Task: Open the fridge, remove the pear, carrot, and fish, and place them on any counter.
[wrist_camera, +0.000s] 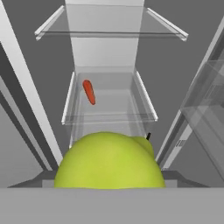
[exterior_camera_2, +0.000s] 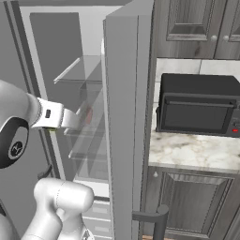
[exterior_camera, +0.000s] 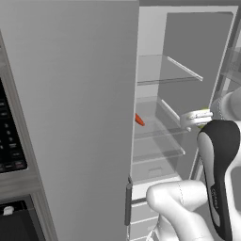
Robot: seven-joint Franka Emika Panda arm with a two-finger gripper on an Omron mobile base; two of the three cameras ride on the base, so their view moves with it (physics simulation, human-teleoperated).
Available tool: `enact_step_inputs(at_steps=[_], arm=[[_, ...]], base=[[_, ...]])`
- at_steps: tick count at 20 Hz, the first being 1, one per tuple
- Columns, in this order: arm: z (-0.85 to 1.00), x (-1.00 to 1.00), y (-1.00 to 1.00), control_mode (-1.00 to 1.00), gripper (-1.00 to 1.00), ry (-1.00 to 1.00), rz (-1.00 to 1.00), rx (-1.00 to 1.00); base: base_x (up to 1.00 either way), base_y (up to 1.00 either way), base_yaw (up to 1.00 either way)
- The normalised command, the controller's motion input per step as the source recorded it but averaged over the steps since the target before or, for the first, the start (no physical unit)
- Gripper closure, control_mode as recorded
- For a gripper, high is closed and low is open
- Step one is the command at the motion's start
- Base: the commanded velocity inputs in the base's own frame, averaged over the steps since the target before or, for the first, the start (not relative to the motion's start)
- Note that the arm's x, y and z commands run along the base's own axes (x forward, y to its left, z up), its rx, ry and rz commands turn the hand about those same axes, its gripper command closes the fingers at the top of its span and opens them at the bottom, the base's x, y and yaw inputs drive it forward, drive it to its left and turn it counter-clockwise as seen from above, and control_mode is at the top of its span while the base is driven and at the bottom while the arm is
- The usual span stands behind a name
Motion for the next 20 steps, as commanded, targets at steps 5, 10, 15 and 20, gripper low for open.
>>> enact_step_inputs(at_steps=[5, 10, 15, 20], arm=[[0.00, 0.00, 0.00, 1.00, 1.00, 0.00, 0.00, 0.00], [0.00, 0.00, 0.00, 1.00, 1.00, 0.00, 0.00, 0.00], [0.00, 0.00, 0.00, 1.00, 1.00, 0.00, 0.00, 0.00], [0.00, 0.00, 0.00, 1.00, 1.00, 0.00, 0.00, 0.00]], base=[[-0.28, 0.00, 0.00], [-1.00, -0.03, 0.00], [-0.95, 0.08, 0.12], [-0.45, 0.34, 0.99]])
